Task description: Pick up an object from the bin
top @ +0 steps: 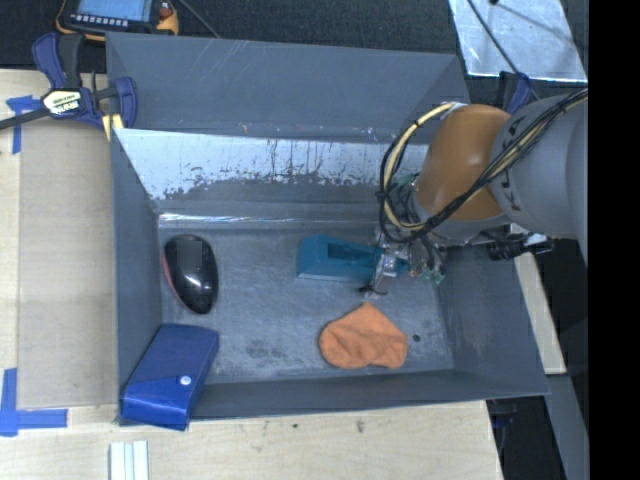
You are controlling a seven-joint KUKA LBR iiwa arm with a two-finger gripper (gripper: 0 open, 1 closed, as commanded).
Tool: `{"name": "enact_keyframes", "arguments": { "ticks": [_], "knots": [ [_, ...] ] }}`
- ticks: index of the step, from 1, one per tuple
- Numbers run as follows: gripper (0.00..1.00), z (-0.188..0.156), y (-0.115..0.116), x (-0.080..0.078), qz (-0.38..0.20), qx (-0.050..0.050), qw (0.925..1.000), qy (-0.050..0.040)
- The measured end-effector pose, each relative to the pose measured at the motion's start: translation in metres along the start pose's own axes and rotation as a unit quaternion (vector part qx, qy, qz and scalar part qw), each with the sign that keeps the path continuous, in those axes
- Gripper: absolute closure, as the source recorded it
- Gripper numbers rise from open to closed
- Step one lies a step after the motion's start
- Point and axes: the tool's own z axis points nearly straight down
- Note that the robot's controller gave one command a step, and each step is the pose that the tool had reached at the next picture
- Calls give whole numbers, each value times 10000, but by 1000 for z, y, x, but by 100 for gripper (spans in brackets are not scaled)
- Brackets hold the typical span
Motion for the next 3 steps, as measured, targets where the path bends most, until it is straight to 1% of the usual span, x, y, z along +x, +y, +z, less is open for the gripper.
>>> {"name": "enact_keyframes", "arguments": {
  "ticks": [1,3],
  "knots": [
    [100,-3,0,1,1,0,10000,-1],
    [100,-19,0,1,-7,-7,10000,3]
  ]
}}
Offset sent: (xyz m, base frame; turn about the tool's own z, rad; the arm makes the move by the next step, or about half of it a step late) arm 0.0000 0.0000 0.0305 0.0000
